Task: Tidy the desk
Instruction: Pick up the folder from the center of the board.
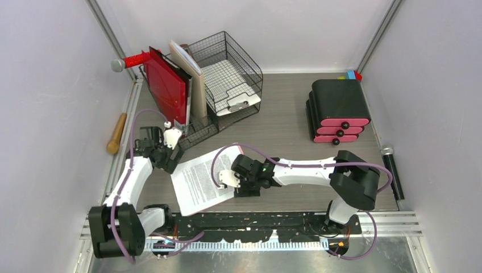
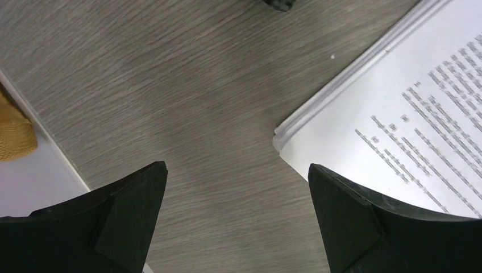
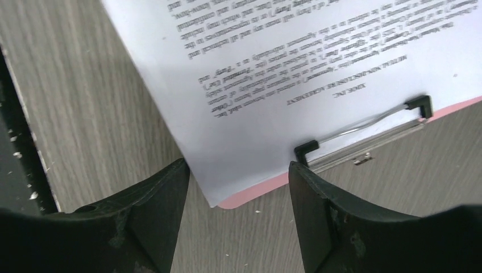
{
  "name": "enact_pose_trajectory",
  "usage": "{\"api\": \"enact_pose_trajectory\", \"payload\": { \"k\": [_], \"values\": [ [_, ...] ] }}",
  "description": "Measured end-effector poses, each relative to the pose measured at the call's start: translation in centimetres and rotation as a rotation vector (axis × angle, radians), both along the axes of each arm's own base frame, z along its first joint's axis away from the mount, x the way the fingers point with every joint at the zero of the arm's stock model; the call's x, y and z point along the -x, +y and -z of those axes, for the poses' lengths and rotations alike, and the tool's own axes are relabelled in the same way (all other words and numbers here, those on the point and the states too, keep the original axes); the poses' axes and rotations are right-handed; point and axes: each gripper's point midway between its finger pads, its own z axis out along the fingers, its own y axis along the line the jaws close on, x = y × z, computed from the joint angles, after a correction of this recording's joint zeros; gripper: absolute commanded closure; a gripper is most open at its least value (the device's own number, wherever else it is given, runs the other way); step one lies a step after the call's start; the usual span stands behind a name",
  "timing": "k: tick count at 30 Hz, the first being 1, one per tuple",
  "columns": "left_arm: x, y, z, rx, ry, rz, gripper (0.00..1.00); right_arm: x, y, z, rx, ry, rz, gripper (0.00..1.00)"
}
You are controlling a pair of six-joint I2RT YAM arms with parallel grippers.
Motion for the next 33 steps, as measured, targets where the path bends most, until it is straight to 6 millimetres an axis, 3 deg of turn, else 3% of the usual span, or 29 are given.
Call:
{"api": "enact_pose_trajectory", "payload": {
  "k": [10, 16, 22, 29, 33],
  "values": [
    [-1.0, 2.1, 4.3, 0.019, 0.119, -0.116, 0.00, -3.9, -1.2, 0.0, 0.014, -0.042, 0.147, 0.35],
    [-1.9, 2.6, 4.1, 0.003, 0.095, -0.109, 0.00, -7.3, -3.0, -0.1, 0.015, -0.032, 0.298, 0.35],
    [-1.4, 2.3, 4.0, -0.006, 0.098, -0.039, 0.00, -10.1, -5.8, -0.3, -0.007, 0.033, 0.477, 0.31],
    [0.4, 1.2, 3.0, 0.007, 0.080, 0.053, 0.00, -10.4, -7.2, -1.1, -0.079, 0.221, 0.625, 0.21],
    [0.5, 1.2, 2.2, -0.001, 0.051, 0.067, 0.00, -10.2, -7.1, -2.1, -0.170, 0.378, 0.722, 0.18]
  ]
}}
